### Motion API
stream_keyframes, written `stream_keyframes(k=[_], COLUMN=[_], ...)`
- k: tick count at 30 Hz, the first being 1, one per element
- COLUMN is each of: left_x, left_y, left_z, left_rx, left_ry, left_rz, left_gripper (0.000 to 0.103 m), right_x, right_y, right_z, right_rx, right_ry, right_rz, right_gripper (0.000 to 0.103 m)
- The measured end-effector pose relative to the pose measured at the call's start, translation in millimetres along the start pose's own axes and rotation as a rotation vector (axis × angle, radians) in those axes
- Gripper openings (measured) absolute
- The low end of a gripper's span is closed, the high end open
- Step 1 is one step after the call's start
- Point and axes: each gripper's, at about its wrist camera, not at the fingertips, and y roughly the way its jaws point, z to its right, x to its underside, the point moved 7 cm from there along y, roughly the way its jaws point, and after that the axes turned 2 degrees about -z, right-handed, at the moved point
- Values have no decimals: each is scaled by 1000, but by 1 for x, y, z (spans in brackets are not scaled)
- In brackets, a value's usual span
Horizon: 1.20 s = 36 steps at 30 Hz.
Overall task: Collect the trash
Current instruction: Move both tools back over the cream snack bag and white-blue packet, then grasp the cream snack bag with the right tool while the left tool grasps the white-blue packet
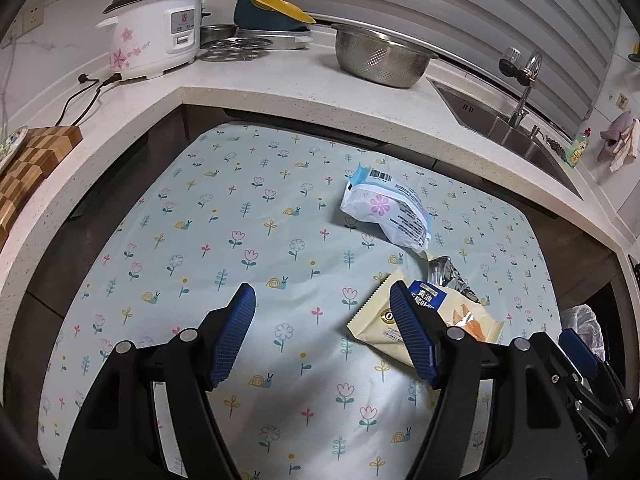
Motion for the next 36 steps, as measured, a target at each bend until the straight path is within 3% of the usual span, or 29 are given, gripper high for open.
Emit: stream_keyframes(k=[2,7,19,20,22,25,29,36], left_x=[0,-1,-3,-4,-7,-12,-20,-36], left_y=[2,13,45,47,52,58,66,88], left_z=[-5,-13,-15,-15,-12,-6,8,32], left_rx=[-16,-32,-49,-49,-46,-40,-26,-3], left_ry=[-7,-10,-9,-9,-9,-10,-3,-15], left_rz=[8,2,-36,-38,-42,-43,-43,-46], left_gripper=[78,82,83,83,84,87,90,93], right_x=[4,18,37,37,37,32,15,-32], right_y=[8,30,78,80,85,83,76,75], right_z=[1,3,-6,-6,-5,1,18,56], right_rx=[3,-7,-57,-64,-82,-87,-81,-57], right_ry=[9,42,92,93,92,103,137,206], right_rz=[-17,-73,-160,-160,-169,-148,-105,-28], right_gripper=[72,73,72,68,38,21,13,12])
